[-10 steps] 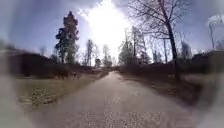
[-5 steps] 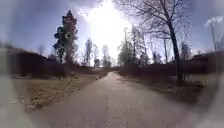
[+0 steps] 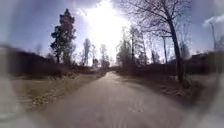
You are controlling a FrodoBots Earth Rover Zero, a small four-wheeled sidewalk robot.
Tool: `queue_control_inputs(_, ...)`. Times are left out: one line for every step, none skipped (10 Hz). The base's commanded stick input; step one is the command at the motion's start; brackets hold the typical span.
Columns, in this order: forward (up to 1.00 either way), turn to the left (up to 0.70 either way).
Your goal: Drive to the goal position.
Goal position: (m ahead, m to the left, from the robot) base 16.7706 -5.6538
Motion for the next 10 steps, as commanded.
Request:
queue_control_inputs(1.0, 0.0)
queue_control_inputs(1.0, 0.0)
queue_control_inputs(1.0, 0.0)
queue_control_inputs(1.0, 0.0)
queue_control_inputs(1.0, 0.0)
queue_control_inputs(1.0, 0.0)
queue_control_inputs(1.0, 0.0)
queue_control_inputs(1.0, 0.14)
queue_control_inputs(1.0, 0.18)
queue_control_inputs(1.0, 0.0)
